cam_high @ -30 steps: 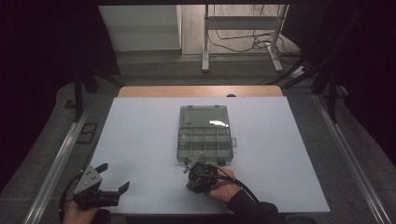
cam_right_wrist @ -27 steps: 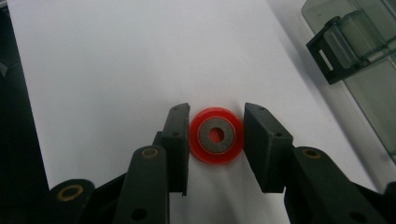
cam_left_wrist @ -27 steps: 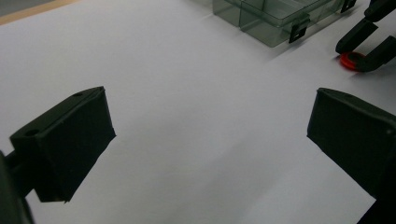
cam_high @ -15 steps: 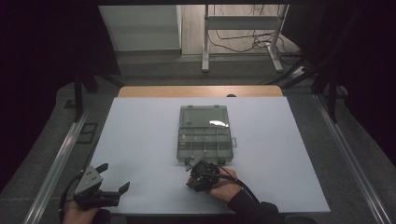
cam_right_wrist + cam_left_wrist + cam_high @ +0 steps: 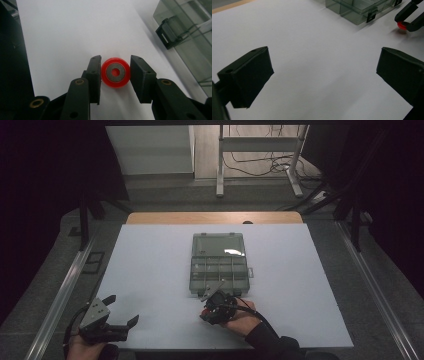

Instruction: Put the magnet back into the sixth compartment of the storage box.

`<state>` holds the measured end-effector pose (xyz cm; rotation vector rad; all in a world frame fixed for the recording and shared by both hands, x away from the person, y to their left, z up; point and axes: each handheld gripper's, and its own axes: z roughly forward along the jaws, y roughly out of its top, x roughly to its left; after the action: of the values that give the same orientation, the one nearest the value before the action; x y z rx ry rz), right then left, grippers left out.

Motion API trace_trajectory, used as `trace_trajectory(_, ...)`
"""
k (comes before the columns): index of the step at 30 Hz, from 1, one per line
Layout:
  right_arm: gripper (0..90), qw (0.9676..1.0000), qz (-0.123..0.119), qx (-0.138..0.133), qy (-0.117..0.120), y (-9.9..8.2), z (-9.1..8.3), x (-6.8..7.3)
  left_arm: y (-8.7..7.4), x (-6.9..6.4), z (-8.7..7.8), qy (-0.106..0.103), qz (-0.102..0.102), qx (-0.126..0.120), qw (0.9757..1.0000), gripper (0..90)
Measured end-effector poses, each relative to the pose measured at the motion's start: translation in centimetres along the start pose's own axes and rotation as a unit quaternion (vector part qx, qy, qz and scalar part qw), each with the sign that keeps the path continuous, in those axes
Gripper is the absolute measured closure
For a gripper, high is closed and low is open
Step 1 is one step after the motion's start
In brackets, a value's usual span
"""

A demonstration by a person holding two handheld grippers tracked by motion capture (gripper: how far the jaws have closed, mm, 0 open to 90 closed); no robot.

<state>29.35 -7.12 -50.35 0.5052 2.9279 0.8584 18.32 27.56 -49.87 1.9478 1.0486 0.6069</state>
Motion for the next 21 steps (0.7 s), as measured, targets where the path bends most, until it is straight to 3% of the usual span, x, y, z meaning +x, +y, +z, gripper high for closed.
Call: trace_trajectory(21, 62.7, 0.9996, 0.014, -0.024, -0.003, 0.2, -1.6, -0.5, 0.0, 0.0, 0.0, 0.0, -0.001, 0.0, 1.0, 0.9)
